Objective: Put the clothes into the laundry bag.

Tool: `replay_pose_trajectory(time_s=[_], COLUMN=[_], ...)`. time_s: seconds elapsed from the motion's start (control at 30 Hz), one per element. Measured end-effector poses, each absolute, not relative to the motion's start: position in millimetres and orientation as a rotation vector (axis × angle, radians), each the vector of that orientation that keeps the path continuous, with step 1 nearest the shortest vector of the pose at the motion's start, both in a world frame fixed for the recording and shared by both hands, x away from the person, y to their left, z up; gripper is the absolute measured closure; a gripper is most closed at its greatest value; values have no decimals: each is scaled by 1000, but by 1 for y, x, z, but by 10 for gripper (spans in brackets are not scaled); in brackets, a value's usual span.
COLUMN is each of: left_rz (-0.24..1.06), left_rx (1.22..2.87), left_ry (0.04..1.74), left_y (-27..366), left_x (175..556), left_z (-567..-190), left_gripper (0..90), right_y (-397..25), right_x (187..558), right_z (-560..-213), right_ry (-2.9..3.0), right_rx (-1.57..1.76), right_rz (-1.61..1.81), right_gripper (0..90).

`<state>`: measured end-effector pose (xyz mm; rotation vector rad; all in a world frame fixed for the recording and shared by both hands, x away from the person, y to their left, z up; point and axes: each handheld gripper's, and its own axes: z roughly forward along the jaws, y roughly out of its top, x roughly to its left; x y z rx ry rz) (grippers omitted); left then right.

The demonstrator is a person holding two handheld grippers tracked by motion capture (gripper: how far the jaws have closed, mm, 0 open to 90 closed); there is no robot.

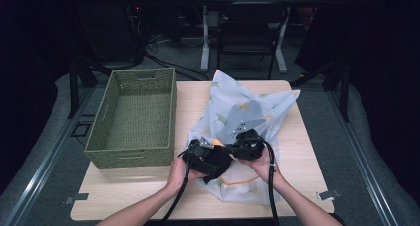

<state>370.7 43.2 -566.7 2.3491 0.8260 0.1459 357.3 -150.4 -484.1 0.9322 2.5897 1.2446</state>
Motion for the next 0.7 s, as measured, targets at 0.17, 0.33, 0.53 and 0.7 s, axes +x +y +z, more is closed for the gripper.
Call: replay_pose_trajectory(time_s=[0.17,0.33,0.53,0.7], left_rz=[154,178,275,330], left_rx=[2304,2233,2095,1987], left_ry=[800,830,823,820], left_y=[38,42,42,37], left_x=[371,374,376,378], left_z=[-571,-567,-546,-534], left_gripper=[673,820,827,828], right_y=[-149,-149,-150,-153], right_x=[358,357,356,356], right_z=[-486,-484,-477,-472], right_ry=[2605,2599,2575,2551], right_rx=[933,934,941,953], right_rz=[1245,1259,1318,1375], right_gripper=[886,886,886,886])
